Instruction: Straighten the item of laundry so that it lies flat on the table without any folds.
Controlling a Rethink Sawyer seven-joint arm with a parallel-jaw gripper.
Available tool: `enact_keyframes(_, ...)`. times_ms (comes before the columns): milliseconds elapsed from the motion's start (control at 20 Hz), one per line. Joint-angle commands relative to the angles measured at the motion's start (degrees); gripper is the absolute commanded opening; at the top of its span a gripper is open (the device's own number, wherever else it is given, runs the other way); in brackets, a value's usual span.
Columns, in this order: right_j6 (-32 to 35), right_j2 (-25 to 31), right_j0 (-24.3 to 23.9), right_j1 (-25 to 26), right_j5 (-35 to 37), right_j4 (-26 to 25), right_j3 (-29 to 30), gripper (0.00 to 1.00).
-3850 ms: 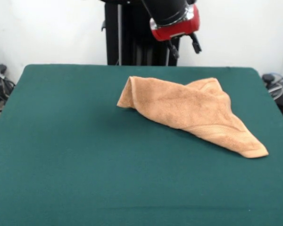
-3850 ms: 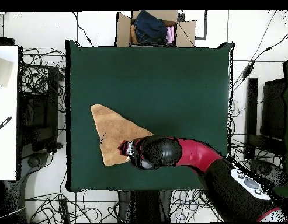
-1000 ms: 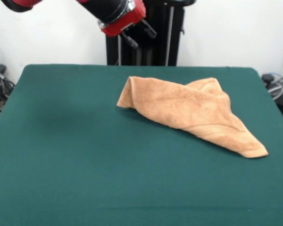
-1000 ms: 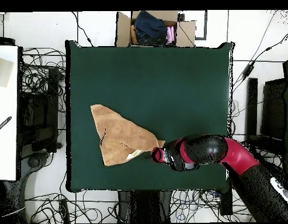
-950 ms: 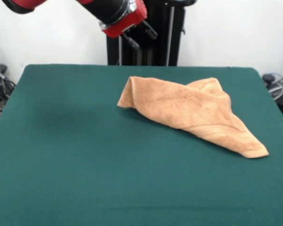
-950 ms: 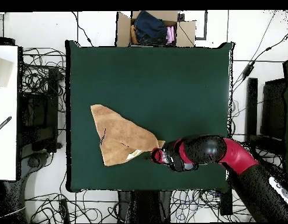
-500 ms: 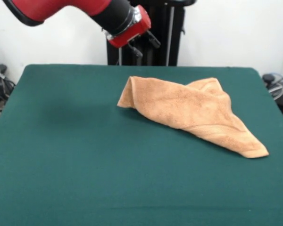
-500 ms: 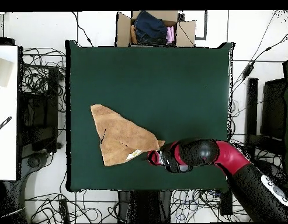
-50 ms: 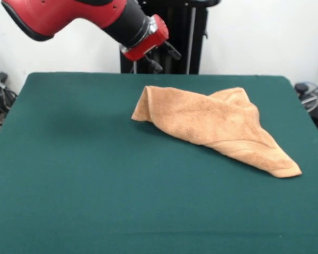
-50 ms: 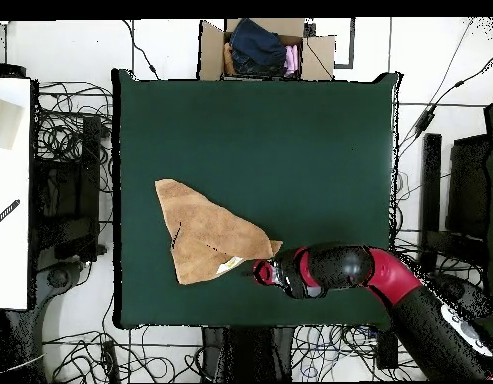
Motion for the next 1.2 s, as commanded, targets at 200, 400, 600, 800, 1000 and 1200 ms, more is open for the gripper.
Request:
enact_keyframes(200,-15.76,-0.16,-0.52,3.94,5.48,-2.43,-10.01,1.00)
enact_keyframes(400,-16.72,-0.02,-0.80,4.33,6.85,-2.32,-10.95,1.00)
enact_keyframes(600,-16.67,0.33,-1.32,4.03,6.99,-2.46,-10.63,1.00)
enact_keyframes(800,-16.76,0.36,-1.88,3.91,6.65,-2.81,-10.17,1.00)
enact_keyframes(1000,-17.84,0.13,-2.25,3.68,7.59,-2.31,-10.61,1.00)
enact_keyframes(1200,-19.04,0.17,-2.85,2.97,8.67,-1.60,-10.69,1.00)
